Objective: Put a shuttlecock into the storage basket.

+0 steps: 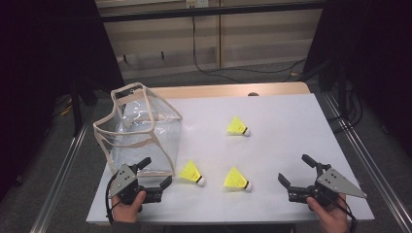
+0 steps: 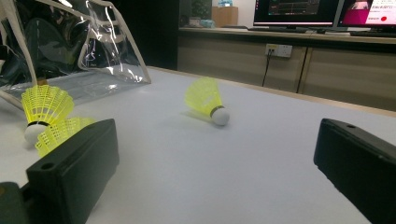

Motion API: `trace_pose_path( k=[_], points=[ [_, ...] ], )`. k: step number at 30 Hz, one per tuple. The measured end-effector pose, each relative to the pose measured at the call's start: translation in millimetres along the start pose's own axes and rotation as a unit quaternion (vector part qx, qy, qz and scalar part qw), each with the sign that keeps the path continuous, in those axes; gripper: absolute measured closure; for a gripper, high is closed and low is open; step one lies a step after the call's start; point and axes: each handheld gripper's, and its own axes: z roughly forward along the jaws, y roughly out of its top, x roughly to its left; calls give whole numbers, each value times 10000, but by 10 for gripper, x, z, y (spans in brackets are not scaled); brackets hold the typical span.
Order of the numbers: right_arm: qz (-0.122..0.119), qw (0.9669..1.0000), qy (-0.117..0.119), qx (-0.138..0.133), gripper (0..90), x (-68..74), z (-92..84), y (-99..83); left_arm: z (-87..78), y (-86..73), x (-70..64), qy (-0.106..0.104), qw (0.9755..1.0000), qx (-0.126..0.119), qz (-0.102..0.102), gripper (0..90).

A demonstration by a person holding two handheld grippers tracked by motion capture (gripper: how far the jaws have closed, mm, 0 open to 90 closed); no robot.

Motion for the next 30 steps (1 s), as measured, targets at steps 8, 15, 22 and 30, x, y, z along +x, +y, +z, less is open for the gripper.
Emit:
trace_pose_path(
  k=[8,15,22,30],
  points=[
    [-6,10000,2,24,1,-8,-5,1,12,5,-18,-60,9999,75,69,18],
    [-25,10000,24,30,2,-3,-3,1,31,5,-32,-116,9999,114,41,18],
    [-8,10000,26,34,3,-13,-5,2,46,4,-44,-186,9996,196,90,18],
    [-28,10000,47,36,4,-8,1,1,60,18,-86,-294,9992,245,85,18]
  ],
)
